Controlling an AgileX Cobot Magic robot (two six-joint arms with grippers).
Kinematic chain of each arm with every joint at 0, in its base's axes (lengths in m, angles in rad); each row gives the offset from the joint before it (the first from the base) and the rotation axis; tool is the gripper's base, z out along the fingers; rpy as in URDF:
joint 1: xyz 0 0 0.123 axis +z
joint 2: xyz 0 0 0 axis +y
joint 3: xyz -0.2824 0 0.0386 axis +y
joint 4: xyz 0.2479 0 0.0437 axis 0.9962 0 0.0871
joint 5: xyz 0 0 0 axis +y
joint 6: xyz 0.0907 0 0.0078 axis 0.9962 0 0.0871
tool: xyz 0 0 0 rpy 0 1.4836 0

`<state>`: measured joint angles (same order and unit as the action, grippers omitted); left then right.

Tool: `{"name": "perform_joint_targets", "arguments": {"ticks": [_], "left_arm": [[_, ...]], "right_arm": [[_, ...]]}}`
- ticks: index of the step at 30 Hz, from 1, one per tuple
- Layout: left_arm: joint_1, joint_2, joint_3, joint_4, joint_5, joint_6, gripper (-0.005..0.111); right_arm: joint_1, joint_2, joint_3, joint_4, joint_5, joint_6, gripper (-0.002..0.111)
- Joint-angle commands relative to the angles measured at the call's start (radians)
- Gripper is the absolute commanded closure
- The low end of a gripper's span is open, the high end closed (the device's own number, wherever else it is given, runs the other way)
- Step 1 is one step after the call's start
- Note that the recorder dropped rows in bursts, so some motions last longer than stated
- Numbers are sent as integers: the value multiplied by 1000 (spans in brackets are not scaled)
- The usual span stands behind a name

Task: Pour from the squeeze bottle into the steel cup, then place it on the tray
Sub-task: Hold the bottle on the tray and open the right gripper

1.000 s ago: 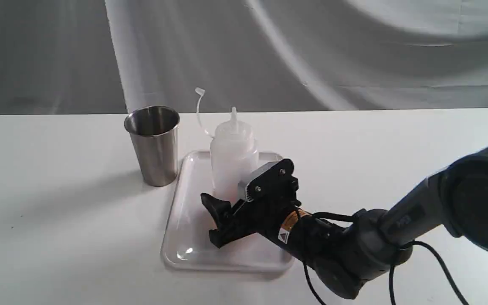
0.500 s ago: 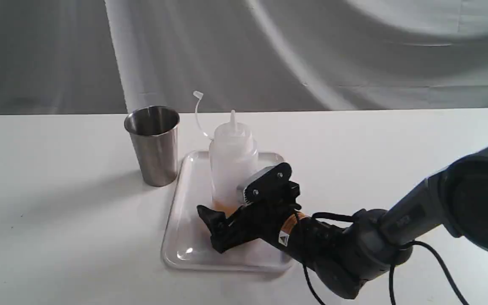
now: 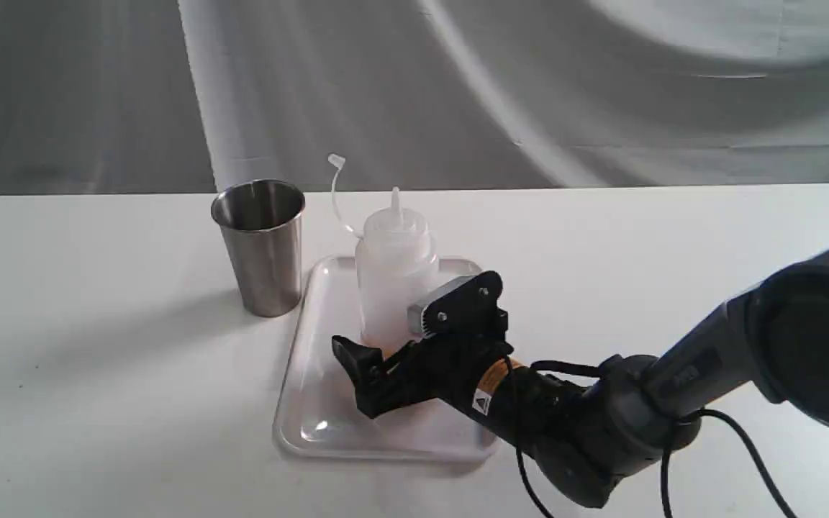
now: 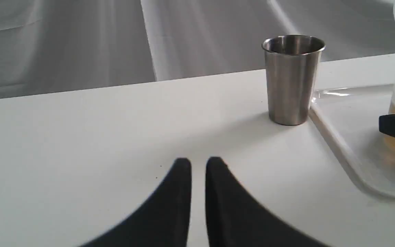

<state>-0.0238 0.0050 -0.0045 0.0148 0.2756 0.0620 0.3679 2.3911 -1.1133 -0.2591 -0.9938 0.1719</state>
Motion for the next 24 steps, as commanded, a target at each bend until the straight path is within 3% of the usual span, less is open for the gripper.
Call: {"name": "perform_joint_targets", "arguments": {"ticks": [1, 7, 16, 24], "left_arm": [[1, -5, 4, 4, -10, -1, 98], [1, -5, 4, 4, -10, -1, 98], [1, -5, 4, 4, -10, -1, 98], [1, -5, 4, 4, -10, -1, 98]], "right_arm": [[-9, -11, 0, 8, -23, 38, 15], [-9, -11, 0, 8, -25, 43, 3], [-9, -11, 0, -2, -25, 41, 3], [-9, -14, 19, -2, -44, -92, 3]]}}
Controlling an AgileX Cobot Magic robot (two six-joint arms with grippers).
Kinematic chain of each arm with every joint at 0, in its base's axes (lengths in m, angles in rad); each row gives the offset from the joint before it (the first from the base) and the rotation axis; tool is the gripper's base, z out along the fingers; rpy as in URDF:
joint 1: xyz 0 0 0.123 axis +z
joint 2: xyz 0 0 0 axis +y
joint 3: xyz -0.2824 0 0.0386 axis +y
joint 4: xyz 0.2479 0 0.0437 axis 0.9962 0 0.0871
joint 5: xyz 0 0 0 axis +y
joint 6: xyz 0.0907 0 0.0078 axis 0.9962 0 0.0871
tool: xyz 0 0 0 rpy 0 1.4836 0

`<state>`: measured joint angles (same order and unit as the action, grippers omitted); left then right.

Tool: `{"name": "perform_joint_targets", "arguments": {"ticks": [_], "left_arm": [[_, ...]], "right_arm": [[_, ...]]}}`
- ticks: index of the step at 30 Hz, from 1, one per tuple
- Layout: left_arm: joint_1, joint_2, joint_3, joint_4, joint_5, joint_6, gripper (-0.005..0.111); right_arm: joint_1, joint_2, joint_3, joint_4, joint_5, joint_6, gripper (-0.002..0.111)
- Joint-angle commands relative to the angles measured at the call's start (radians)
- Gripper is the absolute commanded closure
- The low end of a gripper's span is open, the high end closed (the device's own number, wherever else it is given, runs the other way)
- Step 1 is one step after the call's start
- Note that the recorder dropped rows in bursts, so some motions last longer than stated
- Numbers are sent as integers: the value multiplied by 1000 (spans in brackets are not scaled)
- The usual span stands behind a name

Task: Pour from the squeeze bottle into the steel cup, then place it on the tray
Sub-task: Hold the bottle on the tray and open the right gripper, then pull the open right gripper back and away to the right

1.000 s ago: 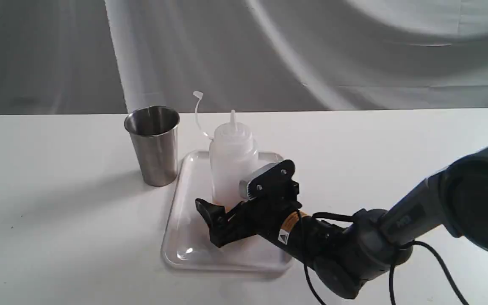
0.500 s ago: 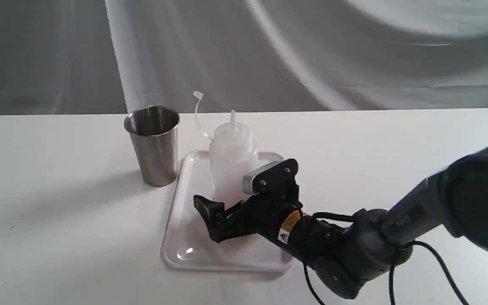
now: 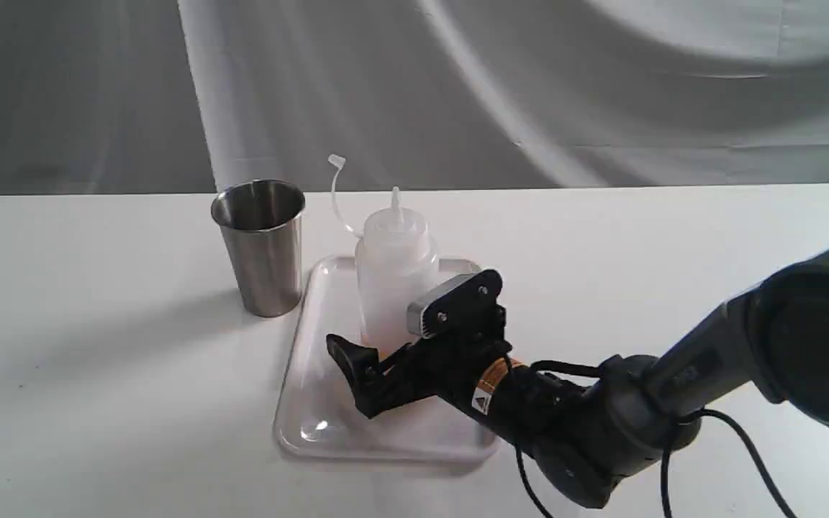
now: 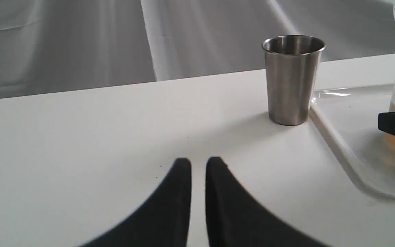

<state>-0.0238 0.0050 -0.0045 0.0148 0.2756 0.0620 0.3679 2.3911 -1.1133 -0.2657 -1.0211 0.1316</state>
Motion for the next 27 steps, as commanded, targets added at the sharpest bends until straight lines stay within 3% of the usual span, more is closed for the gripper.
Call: {"name": "perform_joint_targets", "arguments": {"ticks": [1, 27], "left_arm": [[1, -5, 4, 4, -10, -1, 98], [1, -5, 4, 4, -10, -1, 98]], "right_arm": [[-9, -20, 33, 22, -24, -66, 3], [-9, -224, 260, 75, -51, -132, 3]]}}
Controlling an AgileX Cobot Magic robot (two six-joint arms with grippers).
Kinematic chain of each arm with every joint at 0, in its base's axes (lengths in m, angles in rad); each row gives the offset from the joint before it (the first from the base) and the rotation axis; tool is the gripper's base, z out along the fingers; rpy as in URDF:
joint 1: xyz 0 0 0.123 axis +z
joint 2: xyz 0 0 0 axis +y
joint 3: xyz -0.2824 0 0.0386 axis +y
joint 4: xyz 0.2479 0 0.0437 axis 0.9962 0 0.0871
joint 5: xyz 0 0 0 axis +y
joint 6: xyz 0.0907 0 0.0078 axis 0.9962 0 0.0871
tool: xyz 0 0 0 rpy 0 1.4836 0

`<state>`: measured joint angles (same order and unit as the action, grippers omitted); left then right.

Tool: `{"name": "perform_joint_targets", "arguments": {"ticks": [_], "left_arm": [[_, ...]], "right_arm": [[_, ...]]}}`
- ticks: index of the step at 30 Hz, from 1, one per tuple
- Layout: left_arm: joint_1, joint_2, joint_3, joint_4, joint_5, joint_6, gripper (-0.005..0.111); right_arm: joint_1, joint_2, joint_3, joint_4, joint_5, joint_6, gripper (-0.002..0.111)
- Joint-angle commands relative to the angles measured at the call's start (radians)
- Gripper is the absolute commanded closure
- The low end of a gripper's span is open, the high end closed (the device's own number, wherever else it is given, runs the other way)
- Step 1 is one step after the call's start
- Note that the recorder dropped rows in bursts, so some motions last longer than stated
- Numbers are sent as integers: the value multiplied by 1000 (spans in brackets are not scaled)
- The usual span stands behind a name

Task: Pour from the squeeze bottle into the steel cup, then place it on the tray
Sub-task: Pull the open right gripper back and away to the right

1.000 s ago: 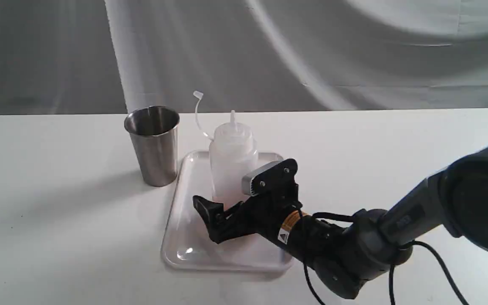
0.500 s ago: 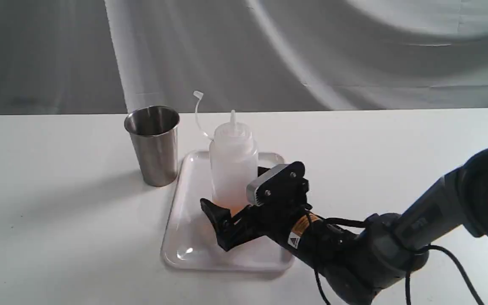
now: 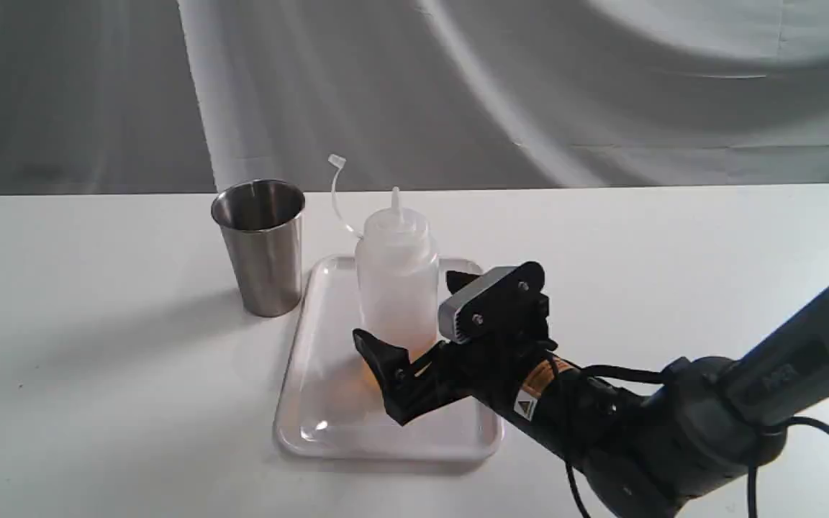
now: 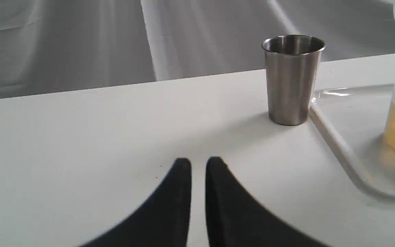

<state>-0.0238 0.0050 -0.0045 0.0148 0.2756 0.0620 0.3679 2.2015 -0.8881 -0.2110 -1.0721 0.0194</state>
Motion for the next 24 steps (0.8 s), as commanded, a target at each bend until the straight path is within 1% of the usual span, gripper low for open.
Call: {"name": "perform_joint_targets", "arguments": {"ticks": [1, 10, 24], "left_arm": [[1, -5, 4, 4, -10, -1, 98], [1, -5, 4, 4, -10, -1, 98], [1, -5, 4, 4, -10, -1, 98]], "right_arm": [[-9, -43, 47, 21, 0, -31, 3], [-9, -196, 175, 21, 0, -42, 3], [-9, -536, 410, 21, 3, -48, 3]]}}
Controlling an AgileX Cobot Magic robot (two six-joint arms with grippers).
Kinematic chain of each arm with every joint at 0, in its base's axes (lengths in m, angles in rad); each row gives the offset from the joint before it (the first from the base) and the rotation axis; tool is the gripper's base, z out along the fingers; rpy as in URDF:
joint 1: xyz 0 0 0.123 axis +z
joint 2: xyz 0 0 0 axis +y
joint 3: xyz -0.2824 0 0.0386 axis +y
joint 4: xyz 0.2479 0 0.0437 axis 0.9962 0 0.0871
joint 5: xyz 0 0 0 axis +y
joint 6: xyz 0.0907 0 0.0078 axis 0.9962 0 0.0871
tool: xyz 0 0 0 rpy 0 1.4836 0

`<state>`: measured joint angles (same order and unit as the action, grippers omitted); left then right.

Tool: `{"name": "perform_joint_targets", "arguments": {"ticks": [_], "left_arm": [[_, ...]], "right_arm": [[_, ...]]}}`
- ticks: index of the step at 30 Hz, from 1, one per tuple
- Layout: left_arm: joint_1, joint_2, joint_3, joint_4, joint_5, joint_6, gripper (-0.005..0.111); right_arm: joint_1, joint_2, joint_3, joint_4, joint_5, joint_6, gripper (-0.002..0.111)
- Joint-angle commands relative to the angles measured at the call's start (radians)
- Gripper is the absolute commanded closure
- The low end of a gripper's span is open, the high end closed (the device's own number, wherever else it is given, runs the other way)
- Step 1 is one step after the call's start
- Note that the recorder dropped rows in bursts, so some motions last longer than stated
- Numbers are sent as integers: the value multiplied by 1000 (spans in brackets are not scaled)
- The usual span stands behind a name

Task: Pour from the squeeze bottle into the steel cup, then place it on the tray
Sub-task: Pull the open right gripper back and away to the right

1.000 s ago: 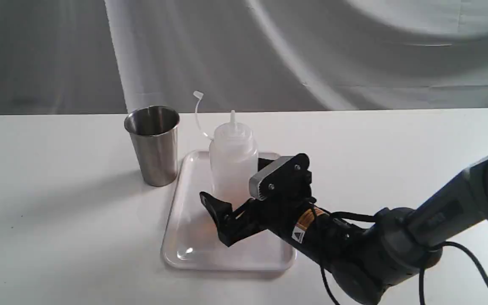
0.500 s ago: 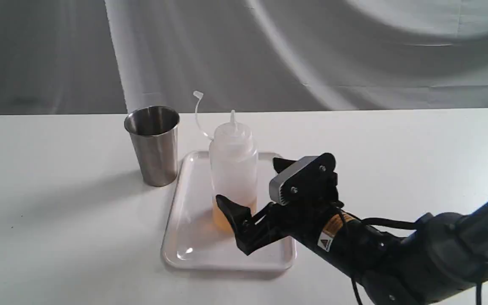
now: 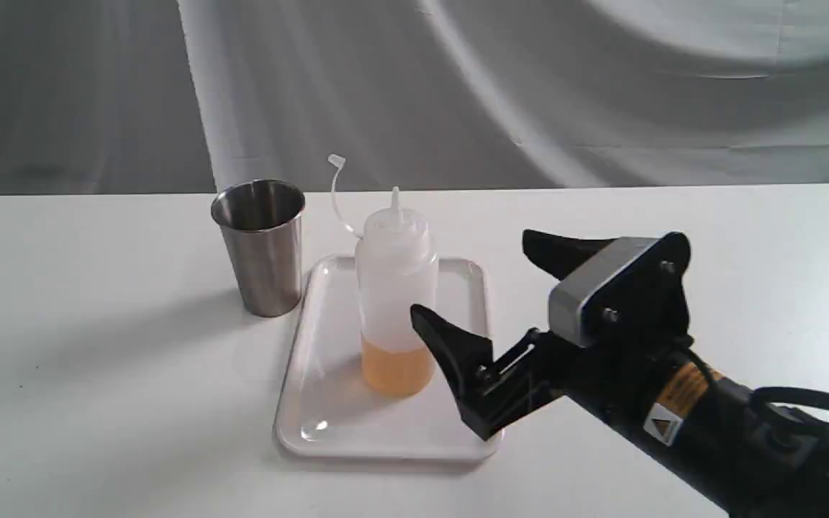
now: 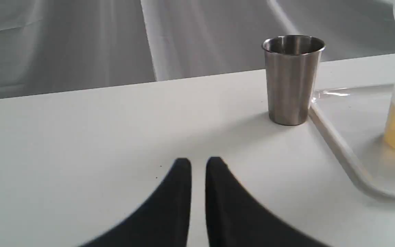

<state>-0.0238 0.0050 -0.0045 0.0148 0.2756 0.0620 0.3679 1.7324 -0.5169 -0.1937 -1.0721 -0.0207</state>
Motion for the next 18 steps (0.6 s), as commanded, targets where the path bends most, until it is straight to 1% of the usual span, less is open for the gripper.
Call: {"name": "perform_joint_targets", "arguments": {"ticks": [1, 12, 16, 18], "left_arm": [[1, -5, 4, 4, -10, -1, 98], [1, -5, 4, 4, -10, -1, 98], [1, -5, 4, 4, -10, -1, 98], [1, -5, 4, 4, -10, -1, 98]], "right_arm": [[-9, -89, 54, 4, 6, -8, 3], [-9, -468, 198, -1, 233, -9, 3], [-9, -584, 251, -1, 268, -7, 3], [-9, -642, 273, -1, 281, 27, 3]]}}
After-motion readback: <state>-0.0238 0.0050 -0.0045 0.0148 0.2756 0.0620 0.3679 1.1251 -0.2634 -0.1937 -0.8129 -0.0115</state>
